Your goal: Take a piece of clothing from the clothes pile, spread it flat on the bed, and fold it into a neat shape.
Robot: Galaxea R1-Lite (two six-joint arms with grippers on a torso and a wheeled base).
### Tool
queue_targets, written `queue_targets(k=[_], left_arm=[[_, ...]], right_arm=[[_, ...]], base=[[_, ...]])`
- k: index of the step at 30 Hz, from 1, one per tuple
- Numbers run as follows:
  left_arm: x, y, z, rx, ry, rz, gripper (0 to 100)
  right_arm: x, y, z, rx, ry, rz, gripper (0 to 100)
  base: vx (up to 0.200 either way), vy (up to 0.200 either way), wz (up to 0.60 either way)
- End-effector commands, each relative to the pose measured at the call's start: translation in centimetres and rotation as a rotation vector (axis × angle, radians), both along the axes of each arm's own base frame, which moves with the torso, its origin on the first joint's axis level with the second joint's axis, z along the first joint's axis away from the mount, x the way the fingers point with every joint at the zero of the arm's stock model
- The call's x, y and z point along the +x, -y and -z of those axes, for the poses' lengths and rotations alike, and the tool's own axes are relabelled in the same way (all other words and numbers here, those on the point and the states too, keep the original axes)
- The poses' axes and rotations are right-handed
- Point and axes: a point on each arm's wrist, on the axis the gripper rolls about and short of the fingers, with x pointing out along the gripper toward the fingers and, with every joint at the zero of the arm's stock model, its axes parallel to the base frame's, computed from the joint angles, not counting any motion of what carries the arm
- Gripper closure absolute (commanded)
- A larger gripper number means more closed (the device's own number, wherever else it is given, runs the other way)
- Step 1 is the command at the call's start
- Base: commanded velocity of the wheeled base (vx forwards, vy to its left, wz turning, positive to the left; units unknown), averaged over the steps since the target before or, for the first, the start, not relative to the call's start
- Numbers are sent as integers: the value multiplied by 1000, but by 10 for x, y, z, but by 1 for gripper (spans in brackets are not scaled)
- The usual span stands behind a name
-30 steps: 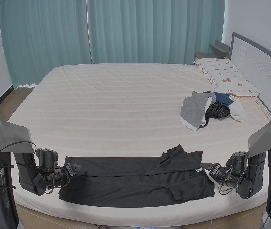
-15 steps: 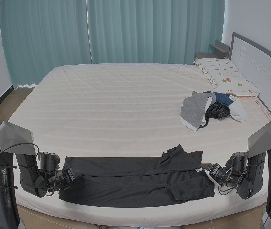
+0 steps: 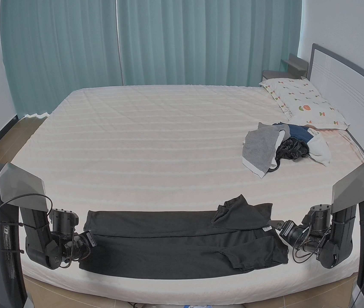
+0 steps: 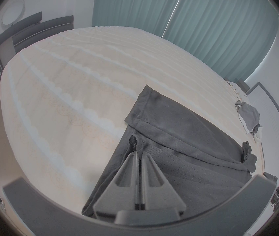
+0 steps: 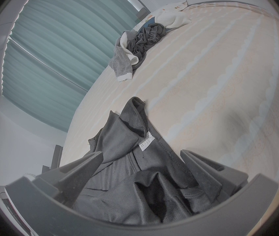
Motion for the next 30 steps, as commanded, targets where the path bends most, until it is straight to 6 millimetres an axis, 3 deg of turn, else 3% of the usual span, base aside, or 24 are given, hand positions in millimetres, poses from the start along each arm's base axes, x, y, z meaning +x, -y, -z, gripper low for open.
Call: queue_targets(k=[1, 12, 17, 18, 30], left_arm=[[-2, -1, 2, 3, -11, -9, 100], [2, -7, 6, -3, -11, -29, 100], [2, -7, 6, -8, -8, -33, 100], [3, -7, 6, -16, -5, -38, 100], [4, -7, 5, -18, -2, -38, 100]], right_arm=[[0, -2, -3, -1, 18, -7, 0], [4, -14, -12, -82, 86, -91, 0], [4, -17, -5, -113, 78, -135, 0], [0, -21, 9, -109, 39, -197, 0], [2, -23, 14, -169, 27, -334, 0]], base=[[0, 0, 0], [0, 0, 0], [0, 0, 0], [0, 0, 0], [0, 0, 0]])
